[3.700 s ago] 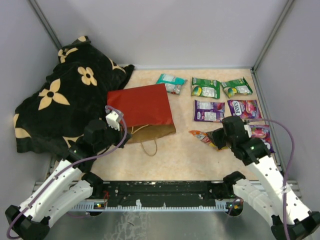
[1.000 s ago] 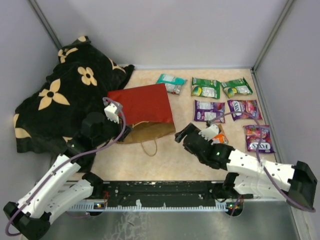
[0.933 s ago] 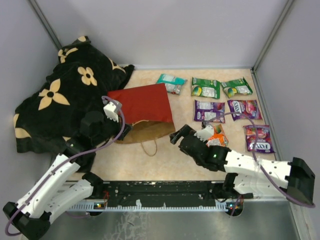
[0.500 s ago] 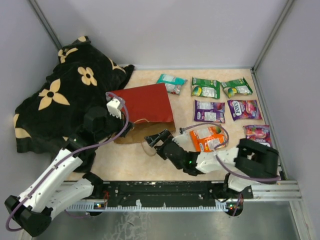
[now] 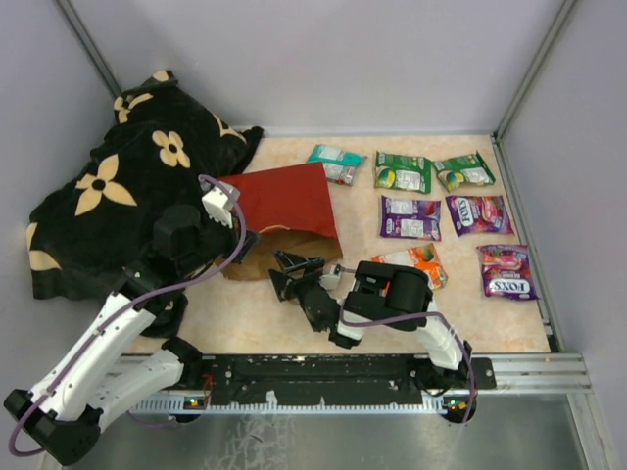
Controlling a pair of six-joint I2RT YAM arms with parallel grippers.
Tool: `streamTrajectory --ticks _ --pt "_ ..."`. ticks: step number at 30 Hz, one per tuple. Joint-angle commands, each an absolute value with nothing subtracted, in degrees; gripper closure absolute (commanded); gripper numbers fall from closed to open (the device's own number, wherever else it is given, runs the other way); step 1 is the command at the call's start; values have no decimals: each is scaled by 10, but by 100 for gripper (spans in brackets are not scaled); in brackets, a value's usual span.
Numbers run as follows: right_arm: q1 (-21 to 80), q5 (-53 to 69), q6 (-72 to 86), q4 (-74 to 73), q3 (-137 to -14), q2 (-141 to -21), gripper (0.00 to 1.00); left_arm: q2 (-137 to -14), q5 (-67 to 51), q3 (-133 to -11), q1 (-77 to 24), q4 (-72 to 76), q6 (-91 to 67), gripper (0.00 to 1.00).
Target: Take the snacks out of the paper bag
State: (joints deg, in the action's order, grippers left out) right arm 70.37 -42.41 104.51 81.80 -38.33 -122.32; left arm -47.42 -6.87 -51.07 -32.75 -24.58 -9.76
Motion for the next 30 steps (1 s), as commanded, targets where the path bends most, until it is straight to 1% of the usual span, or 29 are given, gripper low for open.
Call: streamTrajectory --ticks 1,8,13,16,18,19,22,24,28,30 --pt "696 -500 1092 838 -418 -1207 7 -462 -69 -537 -329 -264 -84 100" --pt "660 -528 1194 623 -471 -1204 11 -464 -82 -537 -329 -266 -95 100" --pt "637 -540 1242 557 -533 -1236 15 -468 -96 -534 -329 -265 -101 100" --pt "630 -548 1274 494 -581 -1253 15 -474 -87 -533 -329 -266 -100 100" --pt "627 -545 1325 417 -614 -1261 17 -477 -81 -532 -329 -266 -97 100" --pt "625 -546 1352 349 -637 -1263 18 -477 -80 -531 -329 -266 -97 100" --pt "619 -558 1418 229 -670 -1270 19 -477 -79 -532 -329 -266 -97 100" --pt "612 -568 1450 192 -681 -1279 19 -476 -80 -532 -329 -265 -95 100" --pt "596 -574 1499 176 -702 -1305 19 -476 -80 -530 -329 -265 -93 100" --pt "589 -585 1498 165 -720 -1317 20 -476 -82 -530 -329 -265 -94 100"
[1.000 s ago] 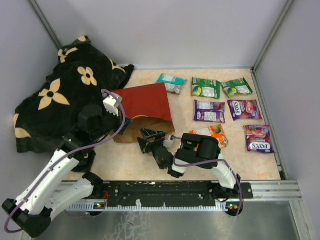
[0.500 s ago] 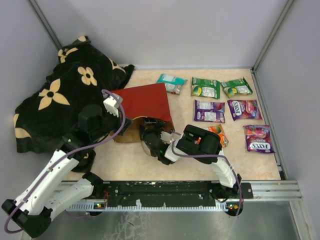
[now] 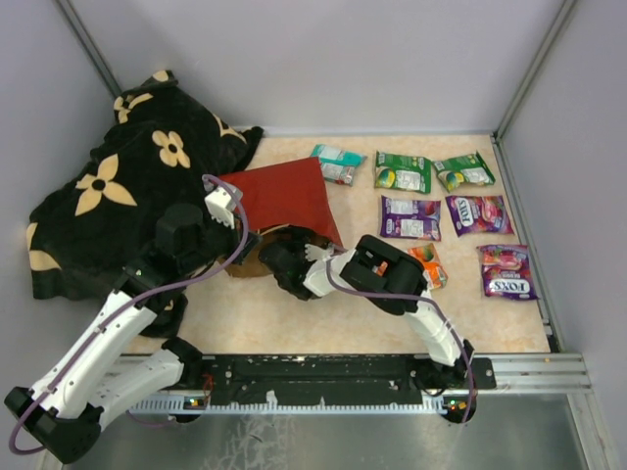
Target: Take the snacks out of the paper bag
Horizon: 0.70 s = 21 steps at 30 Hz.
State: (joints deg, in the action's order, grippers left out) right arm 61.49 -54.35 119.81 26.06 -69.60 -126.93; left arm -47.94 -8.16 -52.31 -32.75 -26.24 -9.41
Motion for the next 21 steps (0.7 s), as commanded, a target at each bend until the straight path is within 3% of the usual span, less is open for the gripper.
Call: streamTrajectory --ticks 1,5,10,21 --pt "585 -594 1491 172 -727 -1323 20 -475 -83 -530 -329 -265 -96 100" --pt "572 -603 1440 255 -754 -1349 23 -479 -88 -534 -329 -265 -97 100" --pt "564 -612 1288 407 -766 -1358 33 -485 -90 -538 -329 -265 -95 100" --pt "534 -580 1382 163 -871 -1383 28 -490 -89 -542 -329 -262 -95 100"
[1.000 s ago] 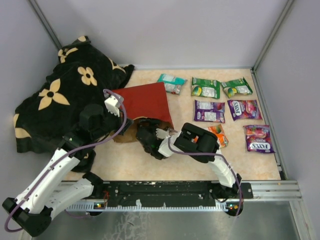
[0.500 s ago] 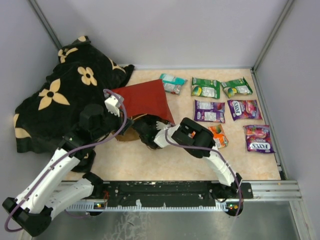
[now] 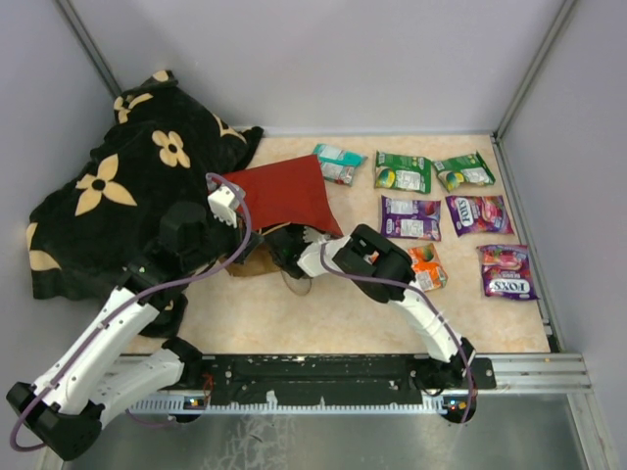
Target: Take the snacks out of the paper bag
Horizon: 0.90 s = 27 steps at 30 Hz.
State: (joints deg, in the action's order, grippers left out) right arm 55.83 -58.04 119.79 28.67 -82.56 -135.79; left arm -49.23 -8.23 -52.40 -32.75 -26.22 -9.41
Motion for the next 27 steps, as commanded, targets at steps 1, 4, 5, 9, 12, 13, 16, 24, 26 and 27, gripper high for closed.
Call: streamTrajectory --ticks 1,4,5,9,12,13,16,24,26,27 --pt "531 -581 1382 142 -884 -1386 28 -490 -89 -543 -329 -262 -94 100" --pt "518 -583 1365 113 -920 -1402 27 -492 -88 -545 -329 -263 -93 100" --pt "513 -582 1362 115 -930 -1409 27 -493 -89 -545 -329 -263 -92 100" --pt "495 -580 1328 113 -973 -1440 28 -494 -84 -549 -329 -263 -91 100" --pt "481 -583 1283 146 -997 -1460 33 -498 -85 -550 -329 -262 -88 100" --pt "477 -583 1265 163 -1003 -1465 36 -500 -86 -550 -329 -262 -86 100" --pt "465 -584 1201 234 -1013 -1481 54 -507 -87 -550 -329 -261 -81 100" --pt "455 -512 1001 511 -920 -1451 100 -527 -91 -547 -329 -243 -78 100" --pt "466 -491 1002 510 -859 -1408 100 -530 -88 -550 -329 -239 -78 100" --pt "473 -485 1001 508 -829 -1381 100 -532 -85 -551 -329 -238 -78 100"
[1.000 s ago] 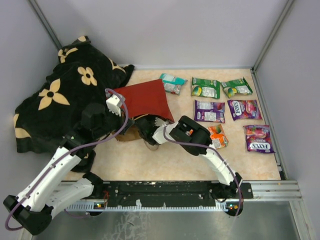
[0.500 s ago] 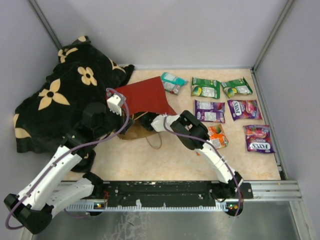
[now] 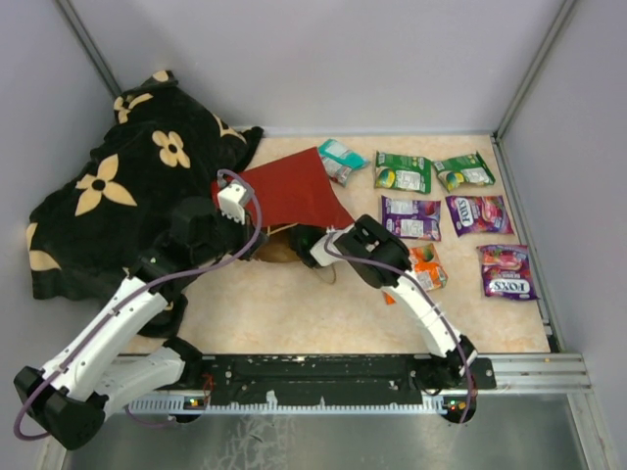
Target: Take the snacks out of the paper bag
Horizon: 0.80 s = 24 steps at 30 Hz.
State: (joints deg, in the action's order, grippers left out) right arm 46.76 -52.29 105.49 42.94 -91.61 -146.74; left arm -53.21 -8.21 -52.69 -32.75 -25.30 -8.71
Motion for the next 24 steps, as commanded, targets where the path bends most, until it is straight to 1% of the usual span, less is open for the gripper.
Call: streamTrajectory --ticks 1,5,9,13,17,21,24 --pt "481 -478 1002 505 -793 -1343 100 -534 -83 -552 -329 -236 -78 100" --pt "511 -424 1014 469 -673 -1242 100 -537 -70 -556 -329 -230 -77 100" --pt "530 -317 1023 376 -619 -1175 100 -541 -58 -558 -329 -227 -78 100" --pt "546 -272 1040 258 -613 -1137 100 -540 -45 -555 -329 -224 -82 100" --pt "546 -231 1048 294 -581 -1120 100 -537 -40 -557 -329 -225 -86 100" --pt "547 -155 999 237 -604 -1094 100 -537 -22 -554 -329 -228 -84 100" --pt "547 -96 944 134 -652 -1075 100 -542 -13 -550 -329 -229 -83 100"
